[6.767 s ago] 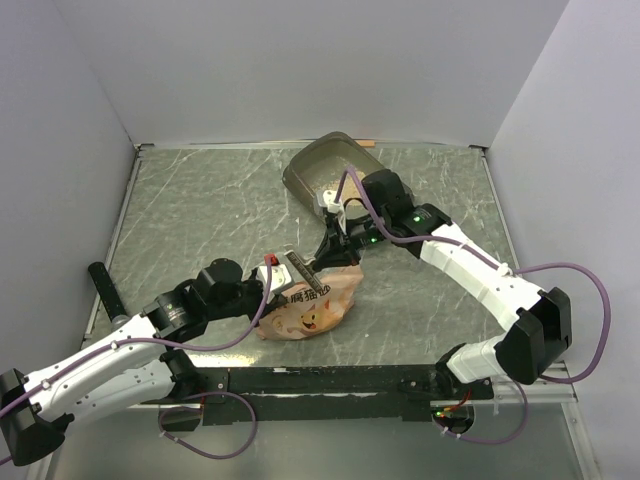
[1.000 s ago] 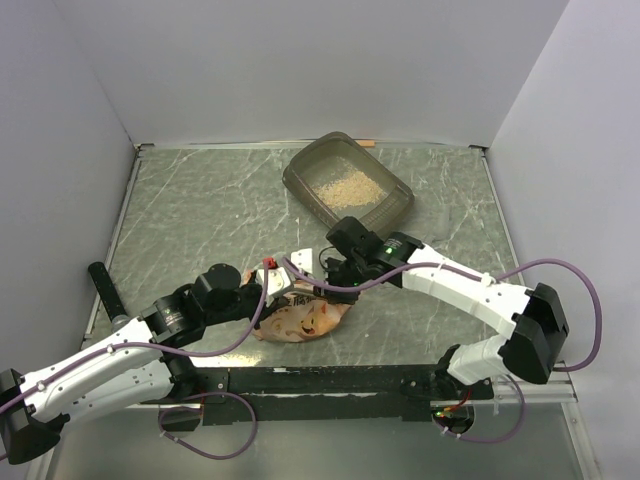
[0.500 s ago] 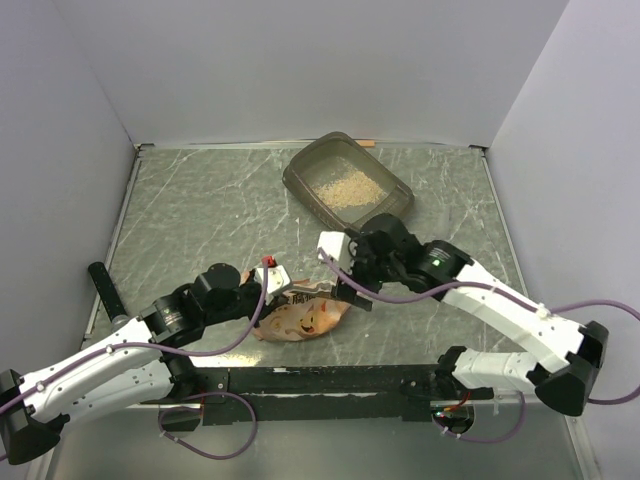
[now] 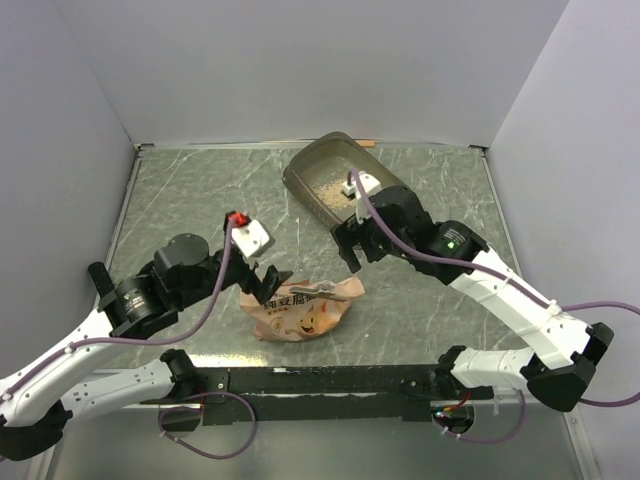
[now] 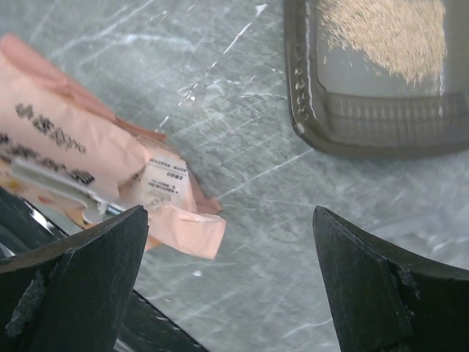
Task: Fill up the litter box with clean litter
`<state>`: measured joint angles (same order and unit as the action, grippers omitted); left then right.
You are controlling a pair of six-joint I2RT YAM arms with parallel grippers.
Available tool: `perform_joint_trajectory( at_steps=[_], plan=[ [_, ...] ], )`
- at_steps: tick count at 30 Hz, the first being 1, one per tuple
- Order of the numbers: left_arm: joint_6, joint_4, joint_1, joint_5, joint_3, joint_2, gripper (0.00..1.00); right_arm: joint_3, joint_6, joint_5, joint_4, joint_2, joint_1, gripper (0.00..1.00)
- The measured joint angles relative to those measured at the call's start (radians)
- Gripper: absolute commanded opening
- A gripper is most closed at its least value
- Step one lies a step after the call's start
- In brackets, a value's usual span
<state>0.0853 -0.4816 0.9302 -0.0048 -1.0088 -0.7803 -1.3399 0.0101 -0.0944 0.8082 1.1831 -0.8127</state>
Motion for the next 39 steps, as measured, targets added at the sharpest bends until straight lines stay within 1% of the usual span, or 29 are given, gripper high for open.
perform_joint_trajectory(
  at_steps=[5,10,15,19,21,24,27,31,35,39],
  plan=[
    [-0.051,0.010,0.000,-0.134,-0.075,-0.052,0.97,0.007,-0.169,-0.087,-0.015,-0.026,0.000,1.00],
    [-0.137,-0.024,-0.002,-0.289,-0.229,-0.201,0.97,0.001,-0.276,-0.178,-0.008,-0.057,0.000,1.00],
    [-0.257,-0.087,-0.017,-0.347,-0.380,-0.344,0.97,-0.008,-0.313,-0.257,0.007,-0.071,0.000,1.00],
    [-0.341,-0.131,-0.046,-0.358,-0.444,-0.409,0.97,-0.008,-0.340,-0.313,0.019,-0.076,0.000,1.00],
    [-0.372,-0.140,-0.086,-0.353,-0.451,-0.426,0.97,-0.008,-0.356,-0.333,0.025,-0.081,0.000,1.00],
    [-0.411,-0.148,-0.200,-0.317,-0.448,-0.434,0.97,-0.016,-0.366,-0.357,0.044,-0.088,0.000,1.00],
    [-0.430,-0.140,-0.309,-0.294,-0.424,-0.430,0.97,-0.040,-0.374,-0.378,0.061,-0.089,0.000,1.00],
    [-0.444,-0.132,-0.409,-0.249,-0.383,-0.426,0.97,-0.066,-0.386,-0.407,0.082,-0.089,0.000,1.00],
    [-0.447,-0.124,-0.463,-0.232,-0.333,-0.412,0.97,-0.069,-0.403,-0.440,0.106,-0.085,0.000,1.00],
    [-0.446,-0.127,-0.466,-0.223,-0.294,-0.373,0.97,-0.069,-0.401,-0.443,0.113,-0.085,0.002,1.00]
  ],
)
